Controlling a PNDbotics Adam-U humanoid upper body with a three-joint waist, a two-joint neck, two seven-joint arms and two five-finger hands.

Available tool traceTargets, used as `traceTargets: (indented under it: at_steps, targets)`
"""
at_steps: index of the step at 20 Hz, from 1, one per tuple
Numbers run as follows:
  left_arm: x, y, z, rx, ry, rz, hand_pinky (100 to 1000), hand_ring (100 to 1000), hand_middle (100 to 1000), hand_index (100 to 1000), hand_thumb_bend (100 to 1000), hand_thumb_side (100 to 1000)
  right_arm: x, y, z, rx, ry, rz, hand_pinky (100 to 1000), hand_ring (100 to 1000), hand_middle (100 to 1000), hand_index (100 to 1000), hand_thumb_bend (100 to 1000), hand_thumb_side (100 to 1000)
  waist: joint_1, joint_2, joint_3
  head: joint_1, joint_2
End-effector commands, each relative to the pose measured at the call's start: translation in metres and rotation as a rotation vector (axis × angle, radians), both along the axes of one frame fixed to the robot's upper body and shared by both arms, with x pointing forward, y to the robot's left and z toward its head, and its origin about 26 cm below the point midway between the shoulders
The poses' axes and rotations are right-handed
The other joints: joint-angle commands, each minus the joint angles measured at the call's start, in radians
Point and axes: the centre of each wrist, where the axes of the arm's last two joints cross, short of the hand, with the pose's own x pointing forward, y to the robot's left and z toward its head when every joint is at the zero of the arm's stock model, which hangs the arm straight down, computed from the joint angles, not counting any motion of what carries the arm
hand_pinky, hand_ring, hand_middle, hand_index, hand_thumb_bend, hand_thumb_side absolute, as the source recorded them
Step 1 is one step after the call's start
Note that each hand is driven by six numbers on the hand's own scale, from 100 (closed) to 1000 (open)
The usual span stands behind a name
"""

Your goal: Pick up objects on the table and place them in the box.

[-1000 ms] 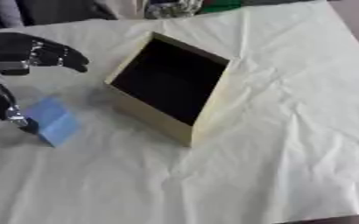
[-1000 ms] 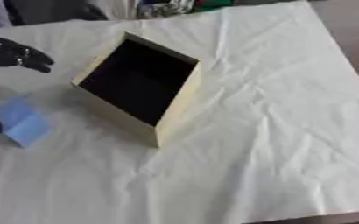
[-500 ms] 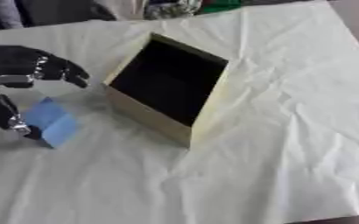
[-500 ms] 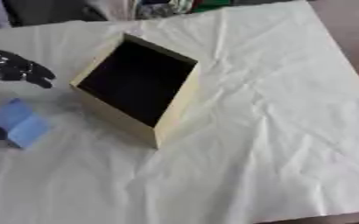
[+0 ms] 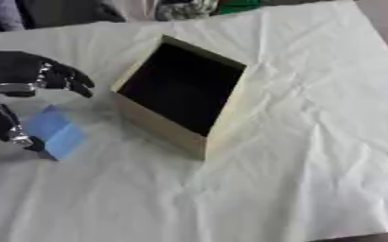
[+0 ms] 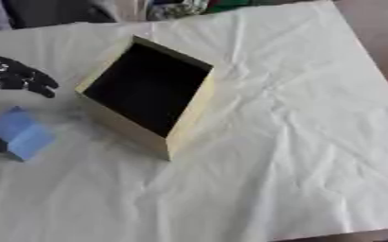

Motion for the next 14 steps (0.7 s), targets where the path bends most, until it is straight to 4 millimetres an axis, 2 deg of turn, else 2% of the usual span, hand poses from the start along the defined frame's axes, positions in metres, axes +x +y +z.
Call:
traceTargets:
  at_steps: [1,9,11,14]
  targets:
    - [-0.007,0.014,0.017,0.441,0.091,-0.202,862,850,861,885,763,100,-0.003,-0.003,0.007,-0.012,-0.018,-0.008,634,566,524,696,100,492,0.015,-0.006,0.004,-0.008,-0.005]
    - [-0.004,0.035,0.005,0.449,0.151,-0.136,852,839,853,885,770,100,-0.003,-0.003,0.006,-0.01,-0.015,-0.01,634,566,524,696,100,493,0.017,-0.007,0.007,-0.012,-0.005]
    - [-0.003,0.032,0.011,0.4,0.131,-0.158,854,841,857,886,741,100,-0.003,-0.003,0.005,-0.009,-0.013,-0.012,634,566,523,695,100,493,0.015,-0.007,0.008,-0.013,-0.006]
    - [-0.003,0.03,0.022,0.343,0.102,-0.182,854,843,853,888,743,100,-0.003,-0.004,0.005,-0.009,-0.012,-0.013,634,565,523,696,100,492,0.014,-0.006,0.009,-0.015,-0.007]
